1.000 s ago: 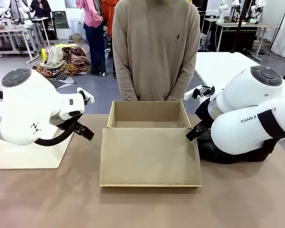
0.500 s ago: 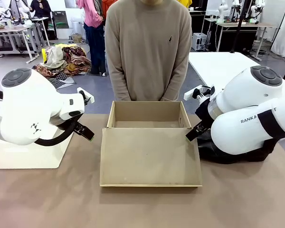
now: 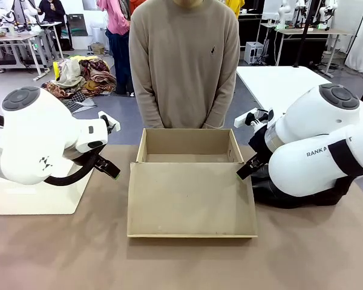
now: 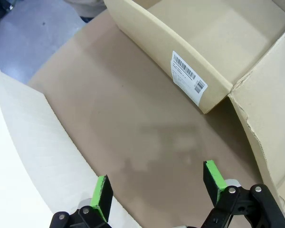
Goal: Pack the shoes into the box.
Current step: Place one shoe of the Shoes into the Shoes Box.
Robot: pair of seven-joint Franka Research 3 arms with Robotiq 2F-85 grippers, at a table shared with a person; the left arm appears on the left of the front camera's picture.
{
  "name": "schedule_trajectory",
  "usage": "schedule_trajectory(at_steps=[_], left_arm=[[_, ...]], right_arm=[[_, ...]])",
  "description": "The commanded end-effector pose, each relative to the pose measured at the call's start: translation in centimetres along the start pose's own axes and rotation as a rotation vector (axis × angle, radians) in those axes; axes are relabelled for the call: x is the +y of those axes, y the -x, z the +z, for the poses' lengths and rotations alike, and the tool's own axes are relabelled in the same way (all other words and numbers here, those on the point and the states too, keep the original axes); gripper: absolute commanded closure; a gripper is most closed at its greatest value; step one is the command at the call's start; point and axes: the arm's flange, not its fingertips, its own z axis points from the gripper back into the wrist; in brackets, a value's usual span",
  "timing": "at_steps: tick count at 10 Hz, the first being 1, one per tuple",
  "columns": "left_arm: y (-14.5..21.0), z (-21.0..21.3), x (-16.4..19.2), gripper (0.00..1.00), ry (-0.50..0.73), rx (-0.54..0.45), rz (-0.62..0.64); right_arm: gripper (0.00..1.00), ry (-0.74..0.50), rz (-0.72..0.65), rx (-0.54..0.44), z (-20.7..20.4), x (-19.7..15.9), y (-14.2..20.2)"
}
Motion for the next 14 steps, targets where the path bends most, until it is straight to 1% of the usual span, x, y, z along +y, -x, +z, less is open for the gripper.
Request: schedule_trajectory(at_steps=[1,6,8,11,14], left_arm=[[0.0,0.0,0.1,0.00,0.000,0.000,0.001],[0.0,0.0,0.0,0.00,0.000,0.000,0.000],[-1.3,1.9,0.2,0.00,-0.008,-0.011,-0.021],[-3.1,5.6,0.3,0.00,-0.011,-0.017,-0.057],[-5.4,10.2,0.6,0.00,-0.007,0.002,-0.097]], right_arm=[[0.00,0.000,-0.001,0.000,0.0,0.0,0.0],[0.00,0.000,0.000,0.000,0.0,0.0,0.0],[0.00,-0.036,-0.026,0.003,1.8,-0.8,-1.3],[0.00,-0.075,-0.041,-0.010,5.9,-1.6,-3.5],[0.00,-0.073,-0.031,-0.018,9.9,-2.3,-5.1]])
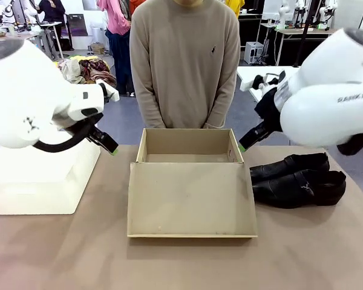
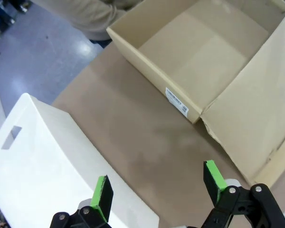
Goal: Pack the shoes into the box.
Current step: Place one shoe of the Shoes into the Shoes Box.
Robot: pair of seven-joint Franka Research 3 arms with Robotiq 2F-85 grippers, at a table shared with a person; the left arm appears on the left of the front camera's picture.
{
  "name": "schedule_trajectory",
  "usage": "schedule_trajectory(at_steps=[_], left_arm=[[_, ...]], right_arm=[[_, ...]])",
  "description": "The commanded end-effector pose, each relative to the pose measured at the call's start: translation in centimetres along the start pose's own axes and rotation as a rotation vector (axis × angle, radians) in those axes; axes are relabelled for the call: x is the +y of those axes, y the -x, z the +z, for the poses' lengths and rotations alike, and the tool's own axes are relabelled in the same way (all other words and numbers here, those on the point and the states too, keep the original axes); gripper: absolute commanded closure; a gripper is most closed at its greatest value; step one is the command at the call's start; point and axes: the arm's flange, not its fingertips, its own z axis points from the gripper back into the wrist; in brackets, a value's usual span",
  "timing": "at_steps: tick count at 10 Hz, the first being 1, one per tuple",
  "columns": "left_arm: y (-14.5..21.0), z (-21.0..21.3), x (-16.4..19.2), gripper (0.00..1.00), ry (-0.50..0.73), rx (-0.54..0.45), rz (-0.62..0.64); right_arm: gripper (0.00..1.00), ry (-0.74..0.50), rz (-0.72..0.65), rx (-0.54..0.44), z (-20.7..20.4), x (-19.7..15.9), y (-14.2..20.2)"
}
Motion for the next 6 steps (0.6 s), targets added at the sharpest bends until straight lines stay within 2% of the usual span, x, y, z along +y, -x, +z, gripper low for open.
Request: schedule_trajectory(at_steps=[1,4,6], left_arm=[[-1.0,2.9,0.4,0.00,0.002,0.017,-0.052],[-1.7,5.8,0.1,0.00,-0.013,-0.002,-0.093],[-1.3,6.6,0.7,0.00,0.028,-0.077,-0.132]], right_arm=[[0.00,-0.035,0.034,0.004,1.9,-0.8,-0.3],[0.00,-0.060,0.051,-0.009,4.0,-0.9,-0.3],[0.00,-0.109,0.071,-0.050,5.8,-2.0,0.3]])
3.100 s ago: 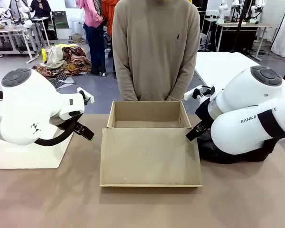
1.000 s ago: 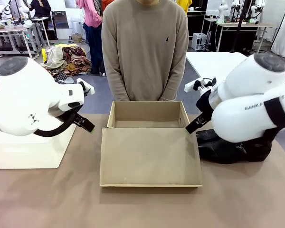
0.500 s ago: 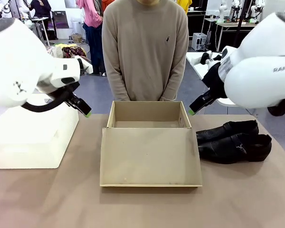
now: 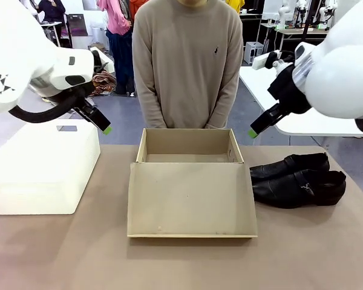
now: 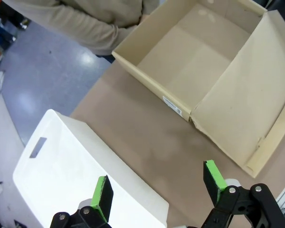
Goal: Pack the shoes into the box.
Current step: Place one shoe of the Shoes into the Shoes Box.
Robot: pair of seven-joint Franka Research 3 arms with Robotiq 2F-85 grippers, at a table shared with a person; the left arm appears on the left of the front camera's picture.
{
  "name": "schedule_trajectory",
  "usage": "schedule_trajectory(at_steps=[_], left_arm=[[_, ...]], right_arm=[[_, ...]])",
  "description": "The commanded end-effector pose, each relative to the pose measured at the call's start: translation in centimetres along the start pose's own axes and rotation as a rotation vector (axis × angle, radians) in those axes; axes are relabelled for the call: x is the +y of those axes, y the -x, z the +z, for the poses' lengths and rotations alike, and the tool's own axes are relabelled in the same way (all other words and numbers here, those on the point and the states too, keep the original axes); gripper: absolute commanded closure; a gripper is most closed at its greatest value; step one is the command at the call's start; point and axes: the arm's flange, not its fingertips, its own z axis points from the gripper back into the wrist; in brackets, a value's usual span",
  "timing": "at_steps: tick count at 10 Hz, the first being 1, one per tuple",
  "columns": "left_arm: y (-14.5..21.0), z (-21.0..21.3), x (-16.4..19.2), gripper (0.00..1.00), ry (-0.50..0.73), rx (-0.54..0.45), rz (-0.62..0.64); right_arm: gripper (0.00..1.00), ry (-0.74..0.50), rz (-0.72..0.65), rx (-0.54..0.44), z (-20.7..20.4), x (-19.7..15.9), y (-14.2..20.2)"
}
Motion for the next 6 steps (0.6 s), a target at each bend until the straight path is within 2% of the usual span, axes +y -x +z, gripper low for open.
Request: schedule_trajectory(at_steps=[1,4,6], left_arm=[[0.9,0.3,0.9,0.00,0.050,-0.076,-0.052],[2.3,2.0,2.5,0.00,0.127,-0.175,-0.089],[3.4,2.7,3.6,0.00,0.110,-0.260,-0.075]], right_arm=[[0.00,-0.093,0.048,-0.037,1.7,-1.5,0.9],[0.00,-0.194,0.111,-0.102,4.3,-2.5,2.3],[0.00,-0.169,0.119,-0.174,5.9,-3.3,3.2]])
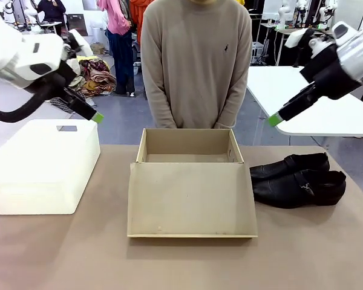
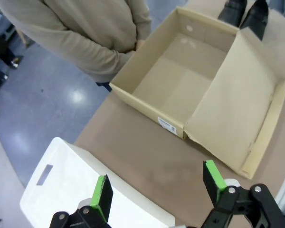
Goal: Pack the shoes into the box.
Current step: Place one shoe of the Shoes into the Shoes Box.
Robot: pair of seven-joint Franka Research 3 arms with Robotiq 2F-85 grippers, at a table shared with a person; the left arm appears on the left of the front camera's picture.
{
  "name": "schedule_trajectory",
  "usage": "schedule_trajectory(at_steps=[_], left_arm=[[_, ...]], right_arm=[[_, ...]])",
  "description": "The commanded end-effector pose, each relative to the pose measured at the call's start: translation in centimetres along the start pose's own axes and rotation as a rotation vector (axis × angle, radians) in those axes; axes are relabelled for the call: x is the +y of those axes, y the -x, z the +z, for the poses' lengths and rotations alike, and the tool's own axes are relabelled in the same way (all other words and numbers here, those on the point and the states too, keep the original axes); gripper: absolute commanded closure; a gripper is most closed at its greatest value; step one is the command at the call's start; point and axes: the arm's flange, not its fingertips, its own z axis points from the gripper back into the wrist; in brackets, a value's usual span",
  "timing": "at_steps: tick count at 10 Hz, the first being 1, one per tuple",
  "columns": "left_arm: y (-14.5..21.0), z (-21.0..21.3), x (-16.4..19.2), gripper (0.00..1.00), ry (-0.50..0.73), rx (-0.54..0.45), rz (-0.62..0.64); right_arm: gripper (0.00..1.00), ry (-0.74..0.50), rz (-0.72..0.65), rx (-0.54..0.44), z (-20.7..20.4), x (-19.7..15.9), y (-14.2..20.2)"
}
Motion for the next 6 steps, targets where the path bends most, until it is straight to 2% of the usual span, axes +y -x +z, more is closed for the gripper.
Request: schedule_trajectory(at_steps=[1,4,6], left_arm=[[1.6,0.4,1.0,0.00,0.000,-0.103,0.009],[2.5,2.2,1.8,0.00,0.030,-0.165,0.057],[3.0,2.4,2.6,0.00,0.050,-0.169,0.085]], right_arm=[[0.00,-0.008,0.018,-0.067,1.1,-0.5,1.6],[0.00,-0.020,0.008,-0.122,3.7,-0.9,2.8],[0.00,-0.012,0.003,-0.145,4.6,-1.1,3.4]])
